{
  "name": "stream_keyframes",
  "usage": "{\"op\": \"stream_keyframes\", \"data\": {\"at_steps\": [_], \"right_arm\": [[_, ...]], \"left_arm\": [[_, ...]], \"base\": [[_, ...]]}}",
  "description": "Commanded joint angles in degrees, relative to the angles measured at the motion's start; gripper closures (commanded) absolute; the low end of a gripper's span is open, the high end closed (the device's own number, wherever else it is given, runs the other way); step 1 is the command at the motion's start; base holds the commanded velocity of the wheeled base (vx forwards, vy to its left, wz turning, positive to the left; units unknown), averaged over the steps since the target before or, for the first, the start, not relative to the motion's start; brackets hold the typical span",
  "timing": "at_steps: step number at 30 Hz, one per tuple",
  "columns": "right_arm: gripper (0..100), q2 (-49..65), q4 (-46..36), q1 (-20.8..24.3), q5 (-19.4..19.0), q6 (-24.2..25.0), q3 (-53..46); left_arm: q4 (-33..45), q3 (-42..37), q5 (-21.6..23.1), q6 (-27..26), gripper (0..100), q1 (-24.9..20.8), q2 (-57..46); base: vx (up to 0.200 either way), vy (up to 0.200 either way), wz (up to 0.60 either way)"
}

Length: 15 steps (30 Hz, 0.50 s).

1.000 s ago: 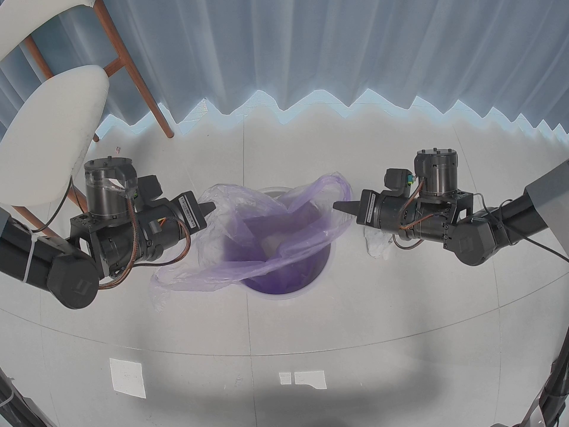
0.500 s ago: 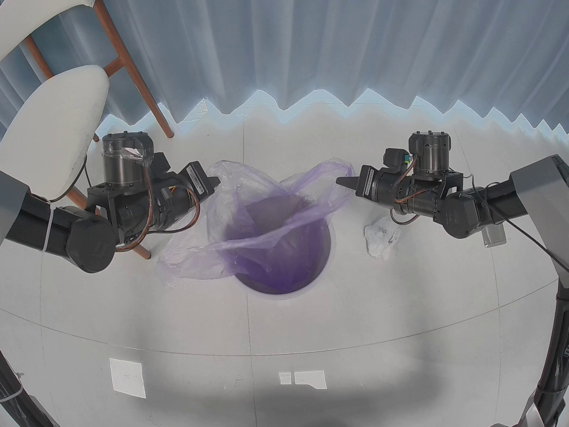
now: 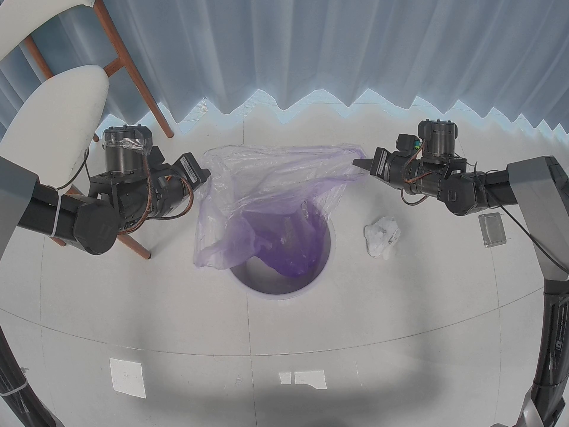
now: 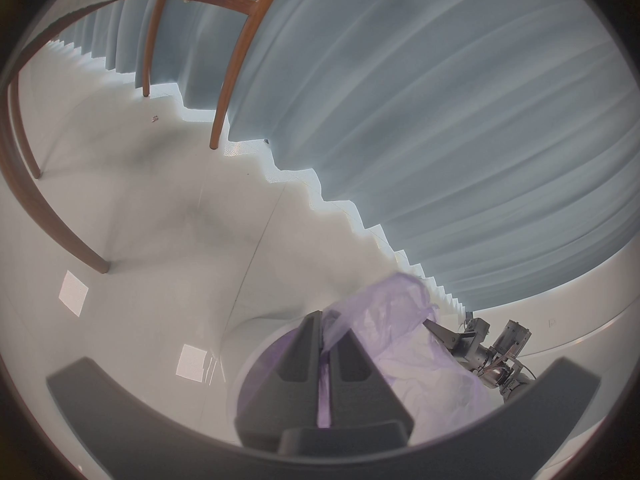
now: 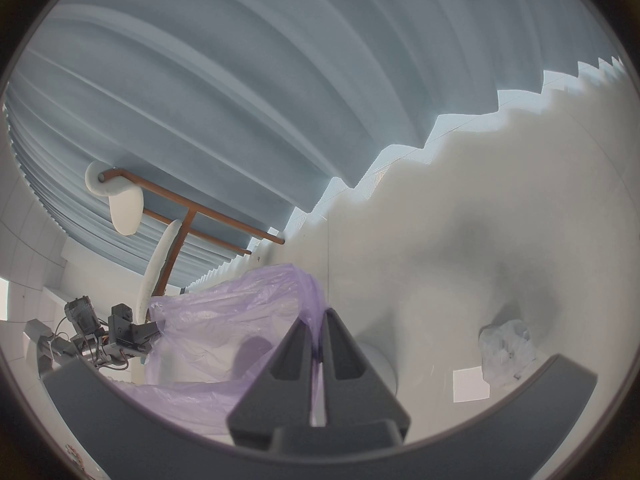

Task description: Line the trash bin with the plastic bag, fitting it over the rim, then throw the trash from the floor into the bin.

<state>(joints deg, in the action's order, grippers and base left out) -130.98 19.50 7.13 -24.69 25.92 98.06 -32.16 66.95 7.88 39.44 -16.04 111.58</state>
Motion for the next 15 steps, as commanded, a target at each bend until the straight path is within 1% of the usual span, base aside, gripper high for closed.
{"op": "stream_keyframes", "data": {"at_steps": [1, 6, 12, 15], "right_arm": [[100, -2.35, 0.01, -1.24, -0.19, -0.08, 1.87], [100, -4.38, -0.08, -1.95, -0.27, -0.08, 4.24], [100, -5.34, 0.45, -1.95, -0.27, -0.25, 4.42], [100, -5.52, 0.53, -1.86, -1.24, -0.34, 4.51]], "left_arm": [[-0.01, 0.29, 0.04, 0.03, 100, 0.4, 1.62], [-0.1, 0.29, 0.04, 0.03, 100, 0.93, 2.94], [-0.36, 0.37, 0.04, -0.06, 100, 1.89, 4.26], [-0.1, 1.16, 0.39, -0.06, 100, 2.77, 4.79]], "base": [[0.0, 0.0, 0.0], [0.0, 0.0, 0.0], [0.0, 0.0, 0.0], [0.0, 0.0, 0.0]]}}
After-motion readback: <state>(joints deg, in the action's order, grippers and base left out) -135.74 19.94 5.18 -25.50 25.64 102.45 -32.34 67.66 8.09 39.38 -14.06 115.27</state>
